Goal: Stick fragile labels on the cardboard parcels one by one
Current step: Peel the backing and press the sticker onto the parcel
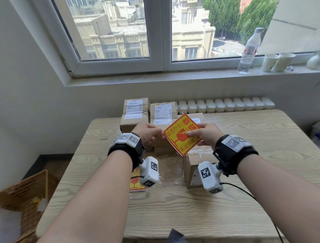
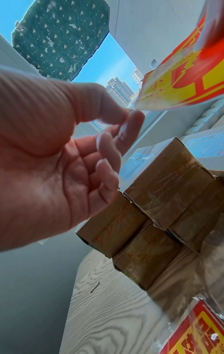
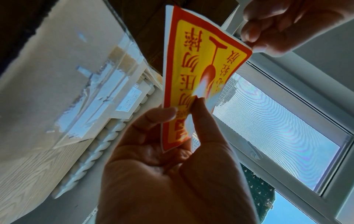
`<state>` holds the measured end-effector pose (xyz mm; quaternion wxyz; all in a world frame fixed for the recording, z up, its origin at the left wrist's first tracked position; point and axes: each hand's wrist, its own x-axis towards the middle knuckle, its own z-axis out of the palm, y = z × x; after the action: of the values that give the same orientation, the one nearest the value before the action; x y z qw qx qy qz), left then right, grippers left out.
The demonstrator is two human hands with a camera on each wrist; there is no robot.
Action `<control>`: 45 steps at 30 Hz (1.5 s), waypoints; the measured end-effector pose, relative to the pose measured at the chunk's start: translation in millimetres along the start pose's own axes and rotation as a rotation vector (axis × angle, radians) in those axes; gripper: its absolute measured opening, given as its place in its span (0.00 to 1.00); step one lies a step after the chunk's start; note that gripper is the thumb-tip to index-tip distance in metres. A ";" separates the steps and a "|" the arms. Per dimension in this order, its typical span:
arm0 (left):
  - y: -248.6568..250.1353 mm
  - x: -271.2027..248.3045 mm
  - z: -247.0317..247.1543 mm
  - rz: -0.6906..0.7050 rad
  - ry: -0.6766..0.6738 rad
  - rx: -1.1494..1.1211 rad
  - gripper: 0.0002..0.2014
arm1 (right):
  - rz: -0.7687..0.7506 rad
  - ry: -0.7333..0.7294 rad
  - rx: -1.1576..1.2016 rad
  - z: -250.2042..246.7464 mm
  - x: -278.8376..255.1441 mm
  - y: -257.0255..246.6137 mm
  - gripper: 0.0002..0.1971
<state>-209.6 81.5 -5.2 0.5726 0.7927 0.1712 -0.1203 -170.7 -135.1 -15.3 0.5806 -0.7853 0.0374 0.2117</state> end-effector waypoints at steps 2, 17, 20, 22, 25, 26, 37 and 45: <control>0.7 -0.6 -0.7 -0.006 -0.005 -0.010 0.04 | 0.004 -0.001 -0.002 -0.3 -1.1 -1.2 0.08; 16.3 -13.0 1.9 -0.028 -0.059 -0.059 0.04 | 0.022 -0.046 -0.040 -6.9 -6.5 -4.8 0.06; 20.7 -14.0 3.6 -0.022 -0.060 -0.068 0.05 | 0.017 -0.030 -0.070 -7.3 -6.5 -6.3 0.13; 23.2 -14.1 6.1 -0.007 -0.050 -0.090 0.05 | -0.095 0.159 -0.268 -6.7 -3.8 -5.9 0.25; 26.8 -12.6 12.0 0.014 -0.030 -0.149 0.08 | -0.437 0.351 -0.447 -2.0 -7.4 -13.3 0.19; 28.1 -11.8 13.6 0.011 -0.032 -0.170 0.07 | -0.493 0.273 -0.402 0.4 -8.9 -16.9 0.15; 36.7 -18.9 24.4 0.039 -0.149 -0.177 0.04 | -0.296 -0.198 0.007 5.8 -14.1 -17.3 0.13; 35.4 -15.3 25.2 -0.066 0.042 -0.359 0.13 | -0.242 -0.103 0.052 11.1 -6.5 -13.4 0.07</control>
<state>-208.9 45.5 23.4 0.6970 0.6739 0.2279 -0.0900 -175.7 -121.7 -3.4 0.6231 -0.7569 -0.0821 0.1791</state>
